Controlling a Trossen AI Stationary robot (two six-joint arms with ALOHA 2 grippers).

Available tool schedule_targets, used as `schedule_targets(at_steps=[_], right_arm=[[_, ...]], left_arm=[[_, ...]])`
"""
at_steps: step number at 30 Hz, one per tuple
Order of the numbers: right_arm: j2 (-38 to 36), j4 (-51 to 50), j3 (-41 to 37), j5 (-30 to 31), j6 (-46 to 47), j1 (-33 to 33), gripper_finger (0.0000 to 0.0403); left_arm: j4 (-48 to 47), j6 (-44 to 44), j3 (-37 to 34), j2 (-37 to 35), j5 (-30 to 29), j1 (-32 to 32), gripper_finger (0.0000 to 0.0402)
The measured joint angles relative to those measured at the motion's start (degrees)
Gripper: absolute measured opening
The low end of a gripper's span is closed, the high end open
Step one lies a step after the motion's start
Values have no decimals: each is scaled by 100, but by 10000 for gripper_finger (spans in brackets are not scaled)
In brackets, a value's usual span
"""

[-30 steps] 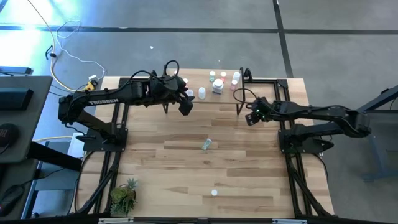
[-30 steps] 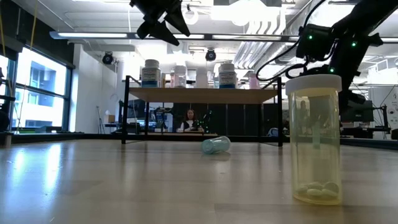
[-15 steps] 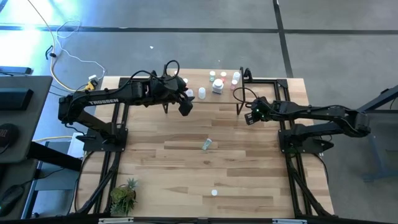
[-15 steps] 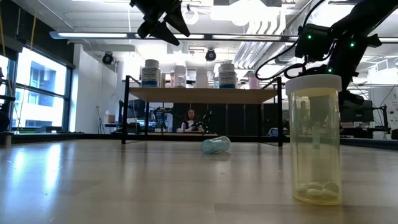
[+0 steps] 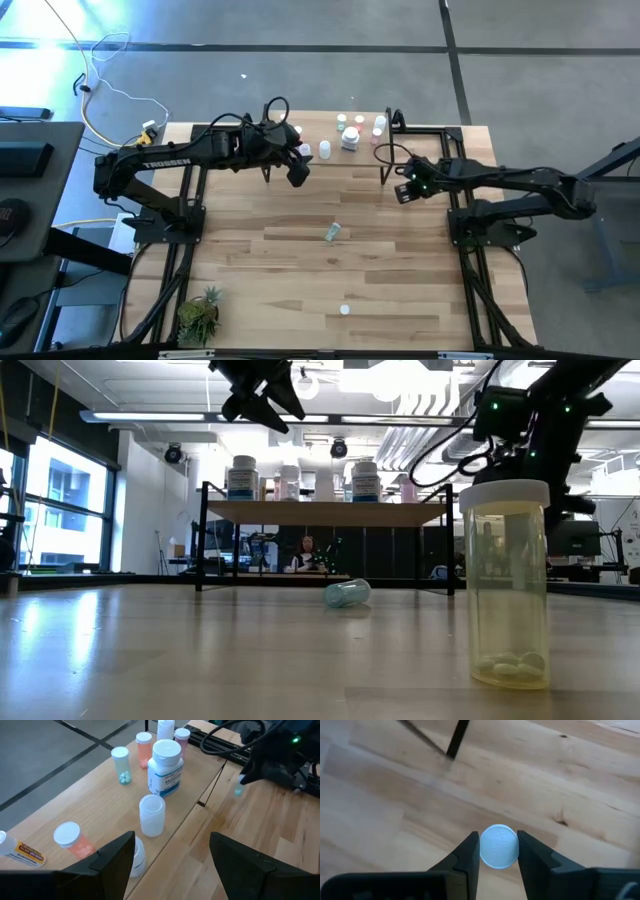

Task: Pick and place medicine bottles onto shelf by color
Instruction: Put the top blue pill bottle on the shelf

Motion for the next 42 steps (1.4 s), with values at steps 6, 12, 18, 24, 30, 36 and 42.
schedule_targets(at_steps=[6,12,18,24,30,36,42], right_arm=[[0,-596,524,-5,138,308,94],[0,-1124,1179,-24,246,608,94],[0,-1766,2042,-15,257,777,94],[-2,-1992,3027,352,-326,791,94],[75,-1937,3853,904,-1193,667,94],[547,-1767,4590,1155,-2257,434,94],[1200,-1720,5081,1058,-2991,354,94]], left_arm=[[0,0,0,0,-2,0,248],[1,0,0,0,-2,0,248],[3,0,0,0,-2,0,248],[5,0,0,0,-2,0,248],[8,0,0,0,-2,0,248],[21,-1,0,0,-2,0,248],[19,-33,0,0,-11,0,248]])
